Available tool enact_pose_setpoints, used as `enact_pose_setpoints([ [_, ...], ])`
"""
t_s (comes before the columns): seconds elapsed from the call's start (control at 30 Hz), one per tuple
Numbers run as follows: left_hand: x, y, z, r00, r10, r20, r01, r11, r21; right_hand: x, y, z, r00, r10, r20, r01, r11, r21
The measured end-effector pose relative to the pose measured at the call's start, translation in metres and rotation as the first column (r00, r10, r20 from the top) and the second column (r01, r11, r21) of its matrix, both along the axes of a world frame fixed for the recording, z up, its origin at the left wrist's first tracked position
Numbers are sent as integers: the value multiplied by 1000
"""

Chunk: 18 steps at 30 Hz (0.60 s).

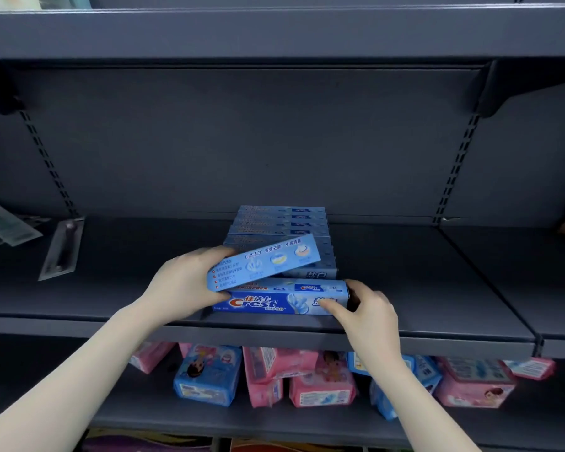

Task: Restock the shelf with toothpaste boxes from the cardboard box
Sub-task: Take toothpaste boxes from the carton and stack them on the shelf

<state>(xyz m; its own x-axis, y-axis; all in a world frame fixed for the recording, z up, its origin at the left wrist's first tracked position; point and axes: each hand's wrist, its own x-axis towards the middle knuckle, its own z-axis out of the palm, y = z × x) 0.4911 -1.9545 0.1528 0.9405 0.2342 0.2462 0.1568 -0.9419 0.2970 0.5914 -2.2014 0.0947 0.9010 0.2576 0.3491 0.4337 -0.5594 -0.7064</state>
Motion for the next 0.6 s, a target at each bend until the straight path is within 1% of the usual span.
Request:
enact_pose_setpoints([
  [0.2,6,-3,-8,995,34,95,-38,998,44,8,11,-2,996,-20,87,24,999,-45],
  [0.4,14,3,-15,991,79,112,-84,995,44,11,21,-4,982,-63,180,101,974,-205],
  [0.5,15,4,-16,990,74,119,-79,996,42,10,22,-8,970,-70,235,124,966,-226],
  [0.6,15,5,-15,991,61,121,-66,997,38,9,23,-12,969,-83,233,134,967,-215],
])
